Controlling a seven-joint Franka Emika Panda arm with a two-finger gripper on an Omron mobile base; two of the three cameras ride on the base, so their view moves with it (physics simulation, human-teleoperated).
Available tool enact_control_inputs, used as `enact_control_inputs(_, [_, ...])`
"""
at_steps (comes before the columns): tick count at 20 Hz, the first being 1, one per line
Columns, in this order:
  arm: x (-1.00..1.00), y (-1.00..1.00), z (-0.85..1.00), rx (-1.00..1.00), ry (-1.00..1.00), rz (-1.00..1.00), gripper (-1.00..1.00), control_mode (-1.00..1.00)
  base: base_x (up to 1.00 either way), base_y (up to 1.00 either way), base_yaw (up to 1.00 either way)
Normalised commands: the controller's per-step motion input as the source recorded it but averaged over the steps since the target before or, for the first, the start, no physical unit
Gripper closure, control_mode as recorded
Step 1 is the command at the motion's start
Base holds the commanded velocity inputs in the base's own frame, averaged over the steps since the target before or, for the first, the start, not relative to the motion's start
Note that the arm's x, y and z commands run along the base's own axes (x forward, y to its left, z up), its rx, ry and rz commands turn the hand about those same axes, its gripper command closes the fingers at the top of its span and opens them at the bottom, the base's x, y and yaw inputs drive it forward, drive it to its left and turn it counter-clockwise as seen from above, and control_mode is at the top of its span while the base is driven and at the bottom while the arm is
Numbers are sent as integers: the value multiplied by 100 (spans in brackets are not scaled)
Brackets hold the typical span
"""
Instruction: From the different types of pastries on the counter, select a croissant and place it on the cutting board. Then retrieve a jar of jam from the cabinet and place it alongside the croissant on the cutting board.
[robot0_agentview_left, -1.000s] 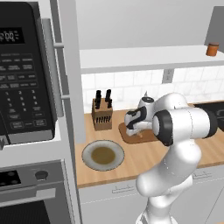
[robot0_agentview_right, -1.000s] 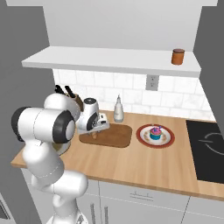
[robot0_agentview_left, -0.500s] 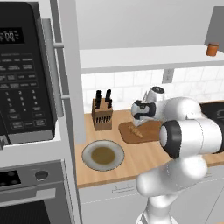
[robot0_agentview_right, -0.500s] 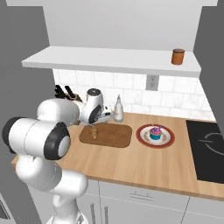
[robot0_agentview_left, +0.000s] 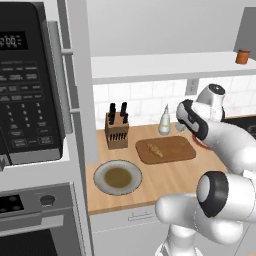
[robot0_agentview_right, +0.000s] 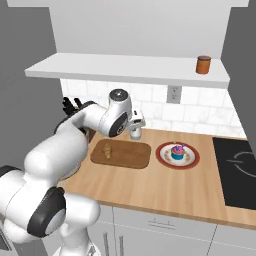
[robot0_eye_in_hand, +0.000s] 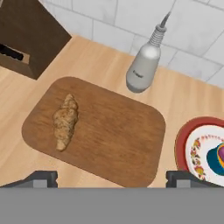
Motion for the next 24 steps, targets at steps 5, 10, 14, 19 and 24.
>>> enact_control_inputs(5, [-44, -66, 93, -13, 0, -16, -100, -100, 0, 0, 0])
enact_control_inputs(10, [-5, -78, 100, -1, -1, -34, -100, -100, 0, 0, 0])
enact_control_inputs(14, [-8, -76, 100, 3, -3, -34, -100, -100, 0, 0, 0])
enact_control_inputs(19, [-19, -34, 53, 4, -7, -16, -100, -100, 0, 0, 0])
enact_control_inputs(24, [-20, -27, 11, 9, -8, -2, -100, -100, 0, 0, 0])
